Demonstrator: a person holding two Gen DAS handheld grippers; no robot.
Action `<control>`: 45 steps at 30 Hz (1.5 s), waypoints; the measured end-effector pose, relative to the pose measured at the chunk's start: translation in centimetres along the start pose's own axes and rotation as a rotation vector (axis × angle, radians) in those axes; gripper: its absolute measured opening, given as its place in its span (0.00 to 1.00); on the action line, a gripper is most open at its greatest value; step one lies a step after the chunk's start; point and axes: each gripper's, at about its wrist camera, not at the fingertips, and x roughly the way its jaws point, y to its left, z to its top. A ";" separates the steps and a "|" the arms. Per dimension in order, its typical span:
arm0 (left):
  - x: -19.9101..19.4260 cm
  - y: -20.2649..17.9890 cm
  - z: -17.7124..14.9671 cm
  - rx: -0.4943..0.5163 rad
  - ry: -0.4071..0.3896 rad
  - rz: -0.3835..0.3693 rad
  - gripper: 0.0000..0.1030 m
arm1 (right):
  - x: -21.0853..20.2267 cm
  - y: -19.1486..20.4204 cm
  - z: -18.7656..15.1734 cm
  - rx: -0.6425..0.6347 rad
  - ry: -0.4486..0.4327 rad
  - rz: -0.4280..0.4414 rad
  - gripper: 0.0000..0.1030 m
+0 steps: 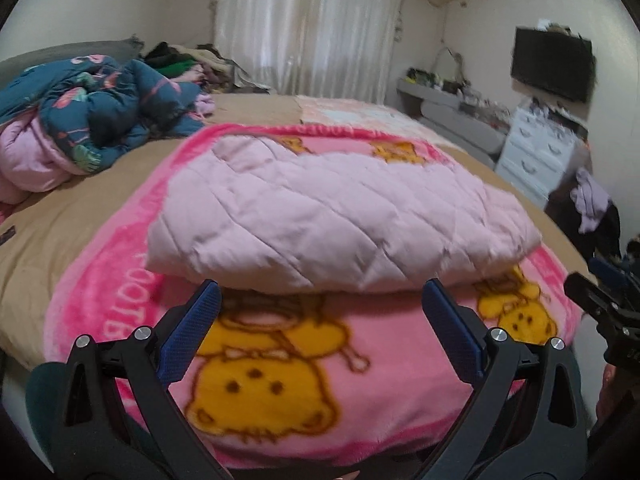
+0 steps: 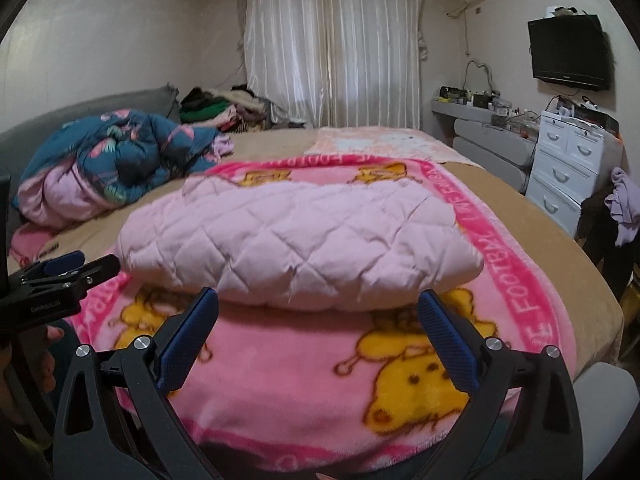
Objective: Fold large clothes
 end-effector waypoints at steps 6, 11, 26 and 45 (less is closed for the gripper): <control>1.2 -0.2 -0.7 -0.026 0.061 -0.028 0.91 | 1.0 0.6 -1.1 0.019 0.041 0.020 0.96; 1.4 -0.1 -0.7 -0.026 0.069 0.037 0.91 | 1.6 1.0 -1.3 0.006 0.043 0.024 0.96; 1.3 -0.3 -0.7 0.006 0.058 0.067 0.91 | 2.1 0.9 -1.6 0.010 0.058 0.025 0.96; 0.9 -0.2 -0.4 0.008 0.046 0.059 0.91 | 2.0 0.9 -1.7 0.006 0.055 0.015 0.96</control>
